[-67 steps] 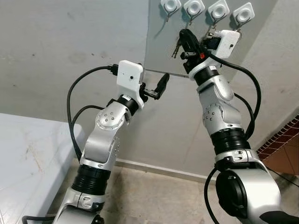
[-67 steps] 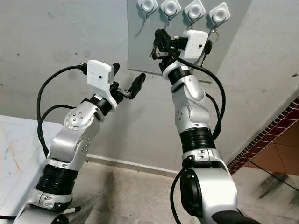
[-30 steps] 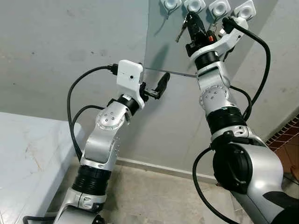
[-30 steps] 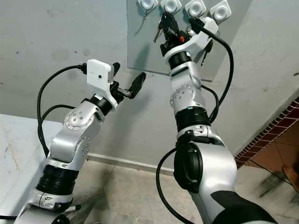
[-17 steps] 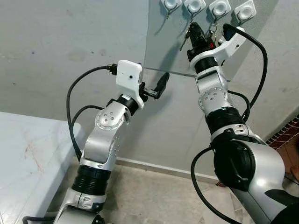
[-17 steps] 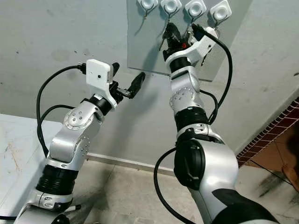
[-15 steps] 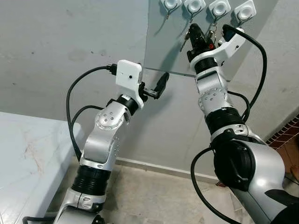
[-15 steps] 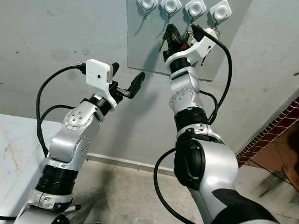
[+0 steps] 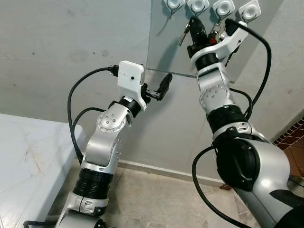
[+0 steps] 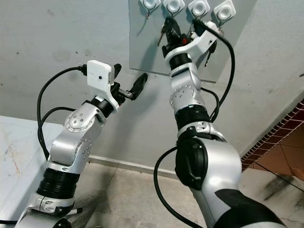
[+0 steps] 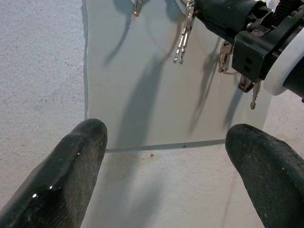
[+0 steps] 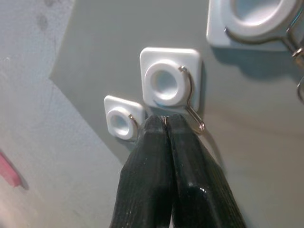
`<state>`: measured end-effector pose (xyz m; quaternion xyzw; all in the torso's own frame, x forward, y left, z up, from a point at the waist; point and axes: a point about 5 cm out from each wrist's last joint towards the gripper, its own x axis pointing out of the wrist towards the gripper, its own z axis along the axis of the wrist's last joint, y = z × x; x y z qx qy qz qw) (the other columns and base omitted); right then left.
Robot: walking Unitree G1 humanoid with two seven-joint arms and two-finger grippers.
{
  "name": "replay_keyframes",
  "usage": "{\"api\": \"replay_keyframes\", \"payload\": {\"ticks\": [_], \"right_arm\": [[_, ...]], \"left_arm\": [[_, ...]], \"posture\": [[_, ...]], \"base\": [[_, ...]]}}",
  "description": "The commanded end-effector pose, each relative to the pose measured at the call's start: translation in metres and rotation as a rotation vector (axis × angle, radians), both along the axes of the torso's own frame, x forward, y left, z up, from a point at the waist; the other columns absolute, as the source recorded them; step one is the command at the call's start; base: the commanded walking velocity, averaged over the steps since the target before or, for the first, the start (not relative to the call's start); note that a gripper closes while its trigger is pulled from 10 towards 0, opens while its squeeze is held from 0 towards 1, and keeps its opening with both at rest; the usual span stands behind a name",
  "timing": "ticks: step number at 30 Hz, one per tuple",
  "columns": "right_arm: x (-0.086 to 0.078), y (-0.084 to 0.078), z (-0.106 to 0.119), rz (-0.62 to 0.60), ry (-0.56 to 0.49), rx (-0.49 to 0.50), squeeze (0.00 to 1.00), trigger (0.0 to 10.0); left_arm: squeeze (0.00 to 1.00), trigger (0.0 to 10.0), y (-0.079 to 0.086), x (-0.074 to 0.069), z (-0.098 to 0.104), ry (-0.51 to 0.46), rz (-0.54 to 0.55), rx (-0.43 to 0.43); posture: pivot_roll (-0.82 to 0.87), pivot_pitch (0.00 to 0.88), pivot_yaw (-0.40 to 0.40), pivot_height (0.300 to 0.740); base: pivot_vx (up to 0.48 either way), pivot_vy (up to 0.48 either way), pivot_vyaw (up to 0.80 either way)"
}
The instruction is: Hang keys on a hook
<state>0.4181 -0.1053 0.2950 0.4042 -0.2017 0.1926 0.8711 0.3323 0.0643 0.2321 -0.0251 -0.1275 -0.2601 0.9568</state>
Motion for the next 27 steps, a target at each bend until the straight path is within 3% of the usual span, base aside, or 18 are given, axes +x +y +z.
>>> {"api": "replay_keyframes", "payload": {"ticks": [1,15,24,27], "right_arm": [[0.001,-0.005,0.012,-0.020,-0.023,0.012,0.00,10.0],[0.004,-0.013,-0.003,-0.056,0.082,0.115,0.00,10.0],[0.001,-0.015,-0.019,-0.013,0.054,0.307,0.00,10.0],[0.000,-0.014,-0.021,-0.005,0.045,0.324,0.00,10.0]], "left_arm": [[0.00,10.0,-0.002,-0.002,0.003,-0.009,-0.013,0.000],[0.00,10.0,-0.002,-0.003,0.003,-0.005,-0.008,-0.005],[0.00,10.0,-0.001,-0.003,0.002,-0.002,-0.009,-0.006],[0.00,10.0,-0.001,-0.003,0.002,0.000,-0.009,-0.006]], "posture": [[0.02,0.081,-0.033,0.732],[0.03,0.085,-0.036,0.732],[0.02,0.091,-0.034,0.732],[0.02,0.091,-0.034,0.732]], "base": [[0.000,0.000,0.00],[0.000,0.000,0.00],[0.000,0.000,0.00],[0.000,0.000,0.00]]}}
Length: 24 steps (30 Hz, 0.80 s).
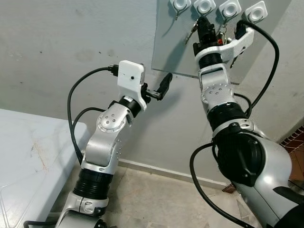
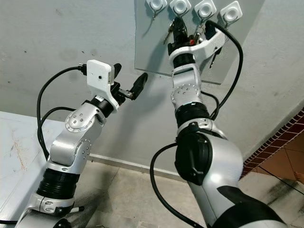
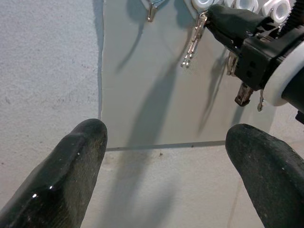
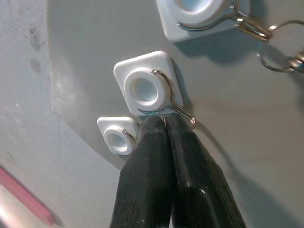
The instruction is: Hang keys on a hook
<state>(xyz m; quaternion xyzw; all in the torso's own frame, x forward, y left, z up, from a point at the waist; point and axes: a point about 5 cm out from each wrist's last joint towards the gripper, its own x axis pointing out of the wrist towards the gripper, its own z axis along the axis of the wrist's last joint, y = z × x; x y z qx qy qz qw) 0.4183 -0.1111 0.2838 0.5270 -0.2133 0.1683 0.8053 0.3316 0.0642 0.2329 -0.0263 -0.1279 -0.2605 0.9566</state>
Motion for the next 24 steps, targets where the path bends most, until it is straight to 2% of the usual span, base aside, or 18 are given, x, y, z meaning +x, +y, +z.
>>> {"api": "replay_keyframes", "payload": {"ticks": [1,6,18,24], "right_arm": [[0.000,-0.008,-0.011,-0.021,0.031,0.049,0.00,10.0],[-0.002,-0.007,-0.011,-0.011,-0.009,0.070,0.00,10.0],[-0.002,-0.006,-0.012,0.004,-0.013,0.111,0.00,10.0],[-0.004,0.008,-0.002,0.087,-0.092,0.038,0.00,10.0]], "left_arm": [[0.00,10.0,-0.001,-0.002,0.001,0.000,-0.008,-0.004],[0.00,10.0,-0.002,-0.003,0.000,0.002,-0.008,-0.005],[0.00,10.0,-0.003,-0.005,-0.001,0.008,-0.011,-0.008],[0.00,10.0,-0.003,-0.005,-0.001,0.008,-0.009,-0.011]], "posture": [[0.02,0.091,-0.034,0.732],[0.02,0.090,-0.036,0.732],[0.03,0.086,-0.039,0.732],[0.03,0.081,-0.042,0.732]], "base": [[0.000,0.000,0.00],[0.000,0.000,0.00],[0.000,0.000,0.00],[0.000,0.000,0.00]]}}
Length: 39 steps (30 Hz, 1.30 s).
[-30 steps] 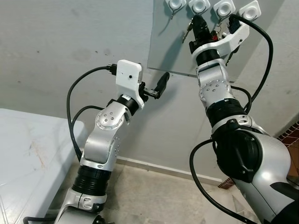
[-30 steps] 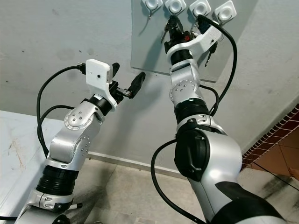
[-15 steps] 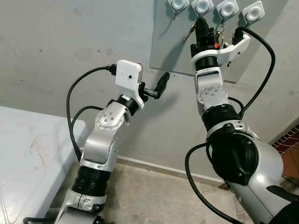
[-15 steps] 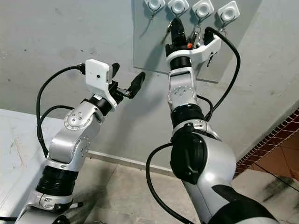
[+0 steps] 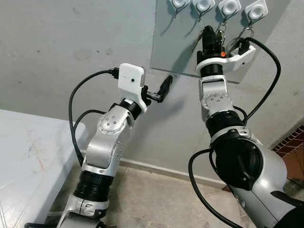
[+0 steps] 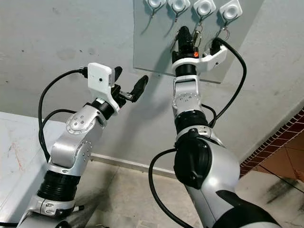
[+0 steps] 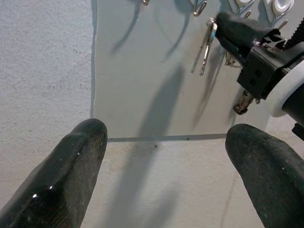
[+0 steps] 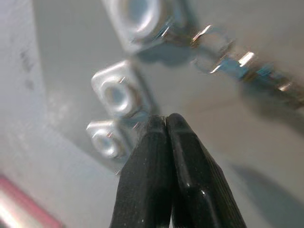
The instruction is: Hang keys on a hook
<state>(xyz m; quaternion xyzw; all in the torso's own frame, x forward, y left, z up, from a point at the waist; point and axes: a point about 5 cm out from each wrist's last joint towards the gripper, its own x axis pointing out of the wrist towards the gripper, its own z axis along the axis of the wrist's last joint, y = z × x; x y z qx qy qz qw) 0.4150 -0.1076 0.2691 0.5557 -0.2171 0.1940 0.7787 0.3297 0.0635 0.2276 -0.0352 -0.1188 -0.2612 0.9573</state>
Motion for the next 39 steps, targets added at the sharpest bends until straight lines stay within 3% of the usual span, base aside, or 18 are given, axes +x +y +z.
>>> {"api": "replay_keyframes", "payload": {"ticks": [1,5,13,27,39], "right_arm": [[-0.001,0.005,0.013,0.026,-0.059,-0.025,0.00,10.0],[-0.002,0.009,0.024,0.044,-0.108,-0.012,0.00,10.0],[0.000,0.002,0.035,0.013,-0.104,0.013,0.00,10.0],[0.003,-0.003,0.020,-0.011,-0.004,0.027,0.00,10.0],[0.003,0.001,0.023,0.009,-0.016,0.031,0.00,10.0]], "left_arm": [[0.00,10.0,-0.002,-0.003,0.004,-0.014,-0.005,0.001],[0.00,10.0,-0.002,-0.003,0.004,-0.014,-0.006,0.000],[0.00,10.0,-0.002,-0.003,0.003,-0.012,-0.005,-0.002],[0.00,10.0,-0.001,-0.004,0.003,-0.008,-0.003,-0.002],[0.00,10.0,-0.001,-0.004,0.003,-0.003,-0.002,-0.002]], "posture": [[0.03,0.081,-0.042,0.732],[0.03,0.082,-0.042,0.732],[0.03,0.085,-0.044,0.732],[0.02,0.095,-0.041,0.732],[0.03,0.098,-0.043,0.732]], "base": [[0.000,0.000,0.00],[0.000,0.000,0.00],[0.000,0.000,0.00],[0.000,0.000,0.00],[0.000,0.000,0.00]]}}
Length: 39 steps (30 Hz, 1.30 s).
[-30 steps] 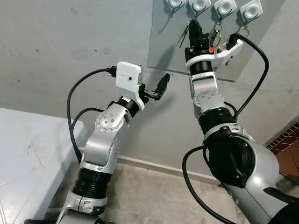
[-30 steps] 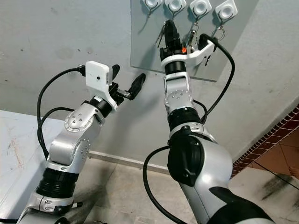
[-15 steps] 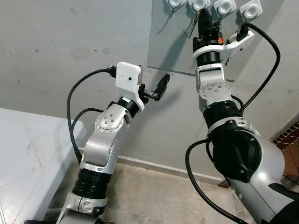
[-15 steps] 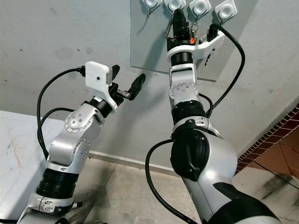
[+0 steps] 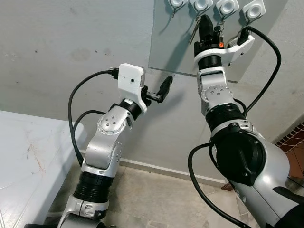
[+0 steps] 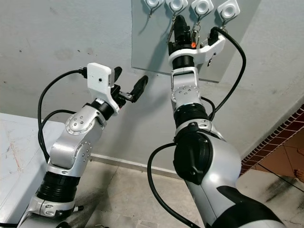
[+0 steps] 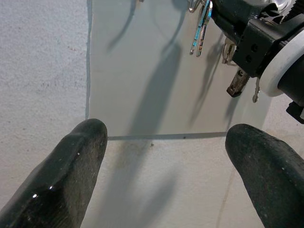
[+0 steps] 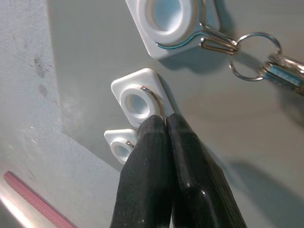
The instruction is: Hang keys on a hook
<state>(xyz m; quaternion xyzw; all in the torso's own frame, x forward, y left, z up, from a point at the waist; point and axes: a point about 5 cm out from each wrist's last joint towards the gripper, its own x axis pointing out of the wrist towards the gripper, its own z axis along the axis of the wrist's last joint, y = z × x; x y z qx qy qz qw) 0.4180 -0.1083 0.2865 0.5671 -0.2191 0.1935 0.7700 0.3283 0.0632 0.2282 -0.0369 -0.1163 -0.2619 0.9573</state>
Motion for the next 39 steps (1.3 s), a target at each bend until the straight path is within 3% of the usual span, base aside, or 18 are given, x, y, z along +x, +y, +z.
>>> {"api": "replay_keyframes", "payload": {"ticks": [1,39], "right_arm": [[0.000,0.002,0.007,0.004,-0.014,0.003,0.00,10.0],[-0.004,0.006,0.019,0.065,-0.137,0.028,0.00,10.0]], "left_arm": [[0.00,10.0,0.000,-0.002,0.002,-0.009,0.001,-0.001],[0.00,10.0,-0.001,-0.002,0.002,-0.008,-0.001,-0.002]], "posture": [[0.03,0.100,-0.043,0.732],[0.03,0.098,-0.040,0.732]], "base": [[0.000,0.000,0.00],[0.000,0.000,0.00]]}}
